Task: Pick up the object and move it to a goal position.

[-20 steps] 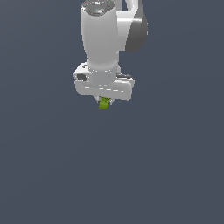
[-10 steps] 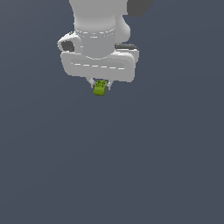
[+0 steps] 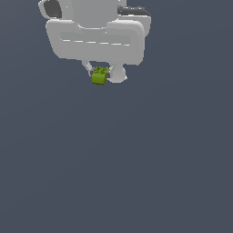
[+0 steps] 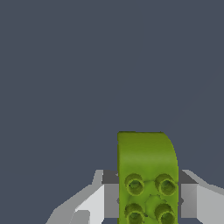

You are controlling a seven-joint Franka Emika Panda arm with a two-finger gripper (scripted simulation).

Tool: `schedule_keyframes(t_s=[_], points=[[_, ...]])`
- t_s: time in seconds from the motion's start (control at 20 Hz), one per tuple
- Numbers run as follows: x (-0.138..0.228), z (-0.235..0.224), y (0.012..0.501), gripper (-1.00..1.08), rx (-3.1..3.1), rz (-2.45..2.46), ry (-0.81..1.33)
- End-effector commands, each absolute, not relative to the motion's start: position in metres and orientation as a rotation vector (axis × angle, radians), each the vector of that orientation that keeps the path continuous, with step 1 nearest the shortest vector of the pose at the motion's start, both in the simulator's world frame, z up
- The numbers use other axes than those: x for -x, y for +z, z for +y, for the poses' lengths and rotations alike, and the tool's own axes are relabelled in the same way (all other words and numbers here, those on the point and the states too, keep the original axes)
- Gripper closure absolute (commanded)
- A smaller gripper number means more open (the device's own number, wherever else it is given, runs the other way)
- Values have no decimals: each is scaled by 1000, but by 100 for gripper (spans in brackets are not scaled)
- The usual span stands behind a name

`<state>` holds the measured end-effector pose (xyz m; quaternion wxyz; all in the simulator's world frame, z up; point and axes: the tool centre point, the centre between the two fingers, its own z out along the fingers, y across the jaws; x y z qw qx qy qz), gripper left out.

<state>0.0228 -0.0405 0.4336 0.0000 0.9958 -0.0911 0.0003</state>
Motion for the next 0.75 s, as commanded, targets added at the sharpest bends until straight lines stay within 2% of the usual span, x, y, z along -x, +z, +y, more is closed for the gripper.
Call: schedule_keyframes(t_s=[0.0, 0.7], points=[[-26, -41, 444, 108, -3128, -286, 0], [-33, -43, 466, 108, -3128, -286, 0]])
